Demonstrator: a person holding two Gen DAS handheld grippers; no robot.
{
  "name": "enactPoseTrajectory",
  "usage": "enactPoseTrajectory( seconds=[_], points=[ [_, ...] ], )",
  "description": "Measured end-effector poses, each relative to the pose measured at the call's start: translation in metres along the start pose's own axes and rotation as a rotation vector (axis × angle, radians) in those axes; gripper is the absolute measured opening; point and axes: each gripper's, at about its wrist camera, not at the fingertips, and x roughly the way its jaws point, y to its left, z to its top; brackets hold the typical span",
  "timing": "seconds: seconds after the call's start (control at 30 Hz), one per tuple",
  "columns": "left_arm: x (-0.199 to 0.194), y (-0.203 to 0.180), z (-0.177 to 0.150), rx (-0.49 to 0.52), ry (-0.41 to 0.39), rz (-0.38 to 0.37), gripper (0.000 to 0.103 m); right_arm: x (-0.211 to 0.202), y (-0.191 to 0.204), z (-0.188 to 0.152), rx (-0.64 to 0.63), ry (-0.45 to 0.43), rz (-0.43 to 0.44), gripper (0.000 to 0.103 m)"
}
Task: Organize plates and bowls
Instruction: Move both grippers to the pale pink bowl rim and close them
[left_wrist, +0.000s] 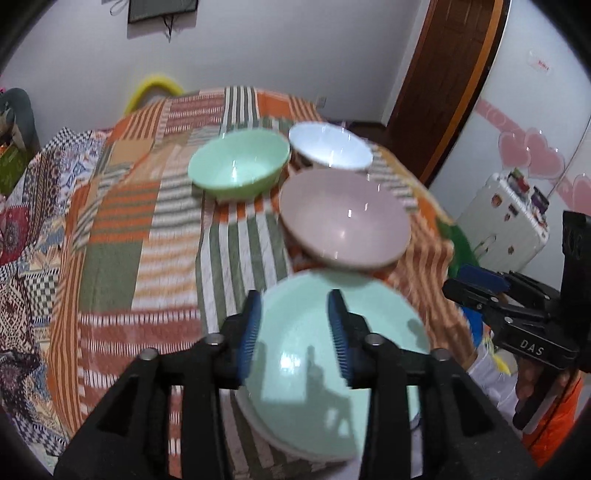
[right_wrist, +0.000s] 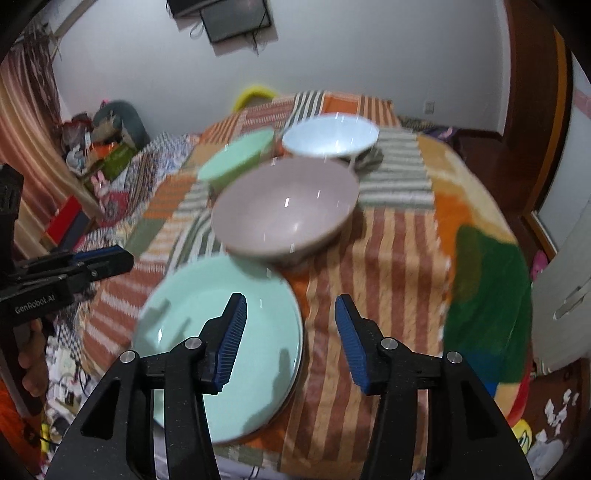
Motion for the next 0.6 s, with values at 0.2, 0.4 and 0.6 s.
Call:
enactPoseTrajectory(
  seconds=[0.2,0.4,0.6],
  points=[
    [0.013,0.0,0.03,-0.015,-0.038,-0.008,0.051,0.0,-0.013,0.024,0.043,-0.066,-0.01,0.047],
    [0.048,0.006,0.052,-0.049,-0.009,-0.015,0.052,0.015,-0.025,0.045,0.076,-0.084,-0.023,0.047],
    [0.088,0.013,0.063,-0.06,0.031,-0.011,0.052,0.039,-0.033,0.056,0.094,-0.058,-0.03,0.047]
  ],
)
